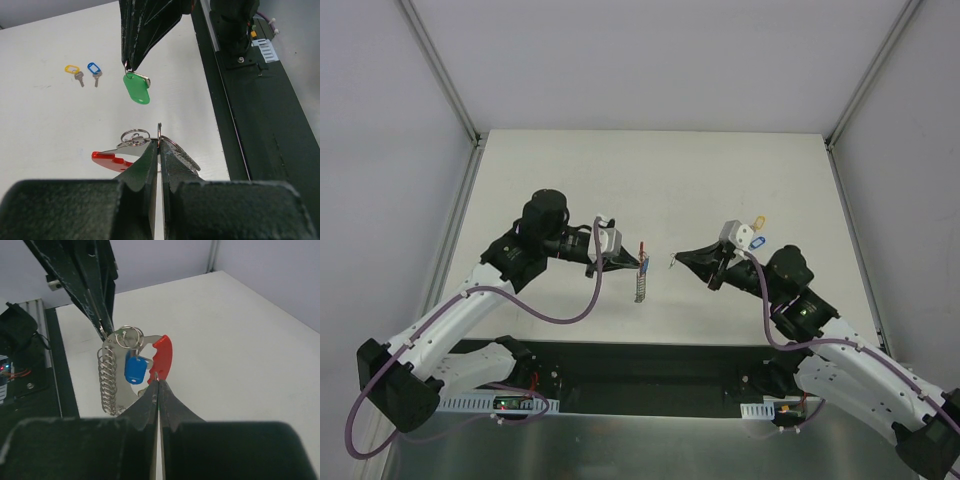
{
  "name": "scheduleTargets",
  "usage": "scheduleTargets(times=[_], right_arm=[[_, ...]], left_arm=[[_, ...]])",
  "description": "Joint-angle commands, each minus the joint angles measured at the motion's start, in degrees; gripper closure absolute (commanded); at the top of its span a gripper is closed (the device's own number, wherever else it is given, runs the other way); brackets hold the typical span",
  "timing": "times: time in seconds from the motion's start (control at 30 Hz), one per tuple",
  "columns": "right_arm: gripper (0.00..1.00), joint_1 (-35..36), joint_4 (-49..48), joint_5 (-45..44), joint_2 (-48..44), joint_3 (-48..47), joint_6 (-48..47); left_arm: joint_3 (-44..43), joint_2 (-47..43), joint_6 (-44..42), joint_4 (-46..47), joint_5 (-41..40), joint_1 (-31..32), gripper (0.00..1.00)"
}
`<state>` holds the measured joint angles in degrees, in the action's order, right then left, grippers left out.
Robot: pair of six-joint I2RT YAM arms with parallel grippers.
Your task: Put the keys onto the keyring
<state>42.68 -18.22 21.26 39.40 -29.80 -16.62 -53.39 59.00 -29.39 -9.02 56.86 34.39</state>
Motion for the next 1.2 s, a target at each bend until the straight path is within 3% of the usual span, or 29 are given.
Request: scheduleTargets(times=[0.0,0.47,0.97,1.17], right_arm=[[0.99,1.44,-1.91,8.62,-0.64,-3.07,-1.83],[0.99,10.4,2.49,2.22,7.53,-7.46,-10.53],[0.99,18.32,3.45,-8.86,6.22,-7.46,-20.28],[0.99,18.5,5.3,-8.95,5.78,-7.55,-24.07]], left_arm=[[1.52,-2.57,-7.44,-0.21,5.98,-0.47,1.0],[4.7,-1.7,-9.29,0.93,5.01,-0.2,1.0],[5.75,-1.26,-8.41,2.86,5.89,0.24,1.0],[6.01,-0.38,-9.37,2.95,4.14,0.24,1.0]])
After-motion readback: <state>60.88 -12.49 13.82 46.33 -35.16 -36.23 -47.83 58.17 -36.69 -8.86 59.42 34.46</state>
